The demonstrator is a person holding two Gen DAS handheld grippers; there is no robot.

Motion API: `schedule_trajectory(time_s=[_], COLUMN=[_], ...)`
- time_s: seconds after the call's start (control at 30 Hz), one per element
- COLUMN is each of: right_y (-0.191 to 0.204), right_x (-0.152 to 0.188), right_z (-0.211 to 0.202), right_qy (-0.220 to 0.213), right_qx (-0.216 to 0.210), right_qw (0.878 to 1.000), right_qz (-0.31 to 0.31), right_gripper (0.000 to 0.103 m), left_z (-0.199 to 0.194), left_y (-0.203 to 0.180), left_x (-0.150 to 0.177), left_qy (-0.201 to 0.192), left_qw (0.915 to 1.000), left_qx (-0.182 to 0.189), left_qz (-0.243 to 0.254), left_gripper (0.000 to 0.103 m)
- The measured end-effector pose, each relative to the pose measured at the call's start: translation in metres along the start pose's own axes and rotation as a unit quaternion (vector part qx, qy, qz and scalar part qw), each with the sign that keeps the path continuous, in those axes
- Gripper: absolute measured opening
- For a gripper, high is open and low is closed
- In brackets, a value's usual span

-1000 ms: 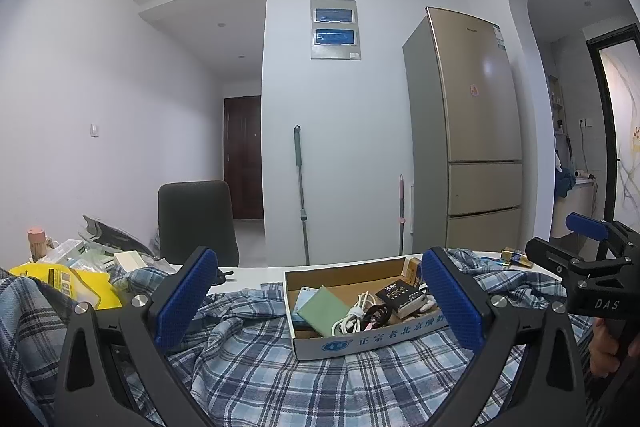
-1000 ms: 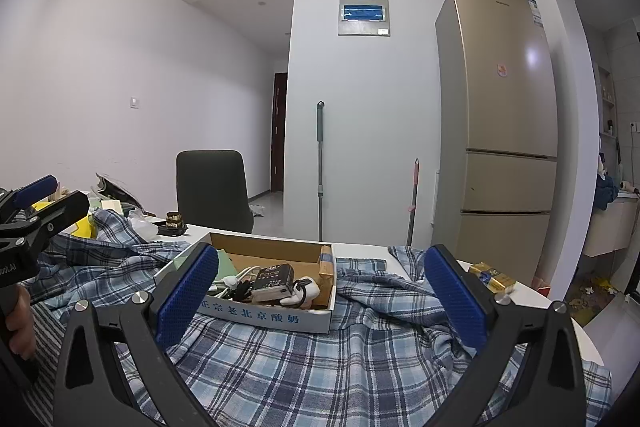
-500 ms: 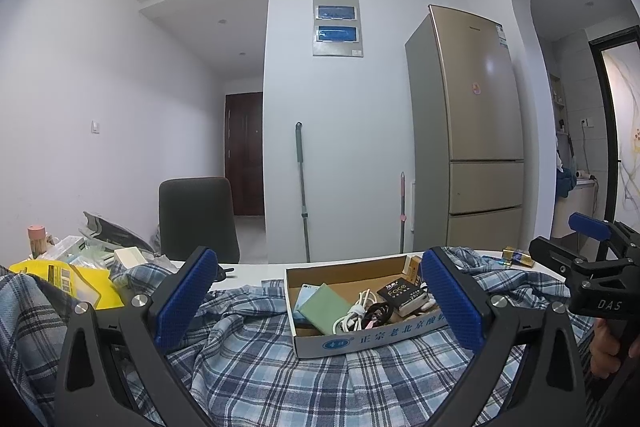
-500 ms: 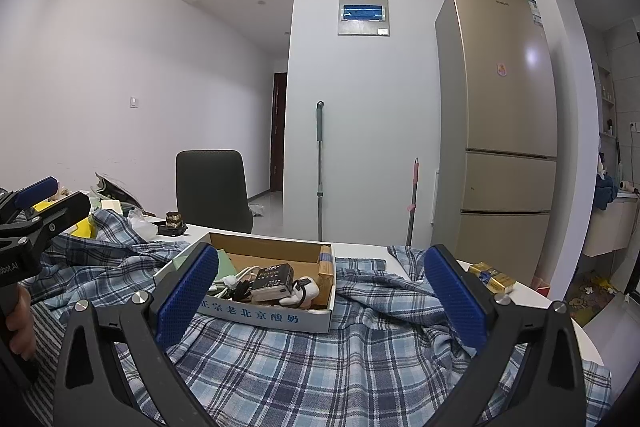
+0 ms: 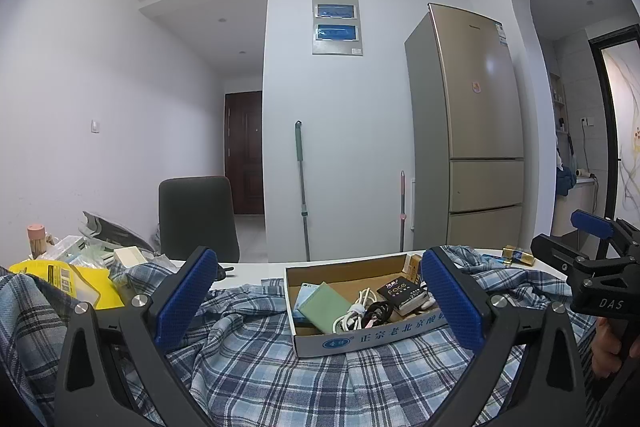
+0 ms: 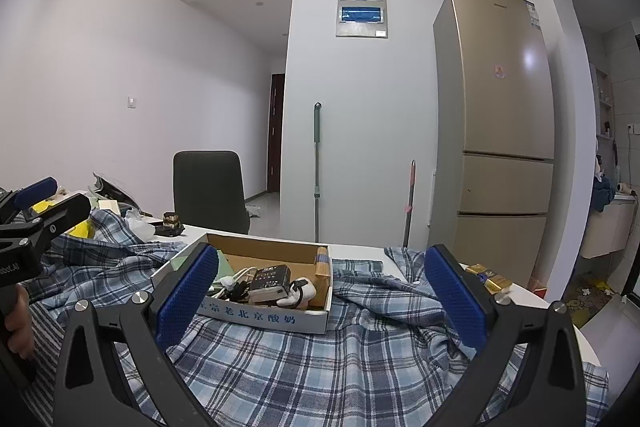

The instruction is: Organize soft objects

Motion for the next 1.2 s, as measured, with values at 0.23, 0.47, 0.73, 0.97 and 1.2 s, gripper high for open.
schedule_trajectory(time_s=[0.23,0.47,0.73,0.97,1.2], right_y=[0.001,0.001,0.001,0.001,0.001], right_x=[0.0,0.0,-0.001,-0.001,-0.001], right_z=[-0.001,-0.002,-0.003,-0.003,-0.003], right_qy=[-0.003,-0.003,-0.004,-0.004,-0.004], right_qx=[0.001,0.002,0.002,0.002,0.002], right_qw=[1.0,1.0,1.0,1.0,1.0], right_qz=[0.0,0.0,0.0,0.0,0.0], right_gripper=[0.103,0.103,0.103,0.103,0.103], left_z=[0.003,0.01,0.01,0.012,0.011], left_y=[0.001,0.005,0.005,0.008,0.008], left_x=[0.004,0.006,0.005,0.006,0.005], left_qy=[0.009,0.028,0.028,0.035,0.034], left_qw=[0.9999,0.9995,0.9995,0.9992,0.9992], left_qx=[-0.004,0.0,-0.001,0.0,0.0], left_qz=[-0.002,-0.017,-0.017,-0.022,-0.019], left_gripper=[0.103,0.103,0.103,0.103,0.103])
Point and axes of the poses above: each gripper's, at about its wrist camera, not at the fingertips, and z roughly the way its jaws point, y to its left, x to its underside, the point moved 6 cm from there along z, roughly the way its jaws point, and after that the axes turned 4 degrees about z, right-handed, at the moved point
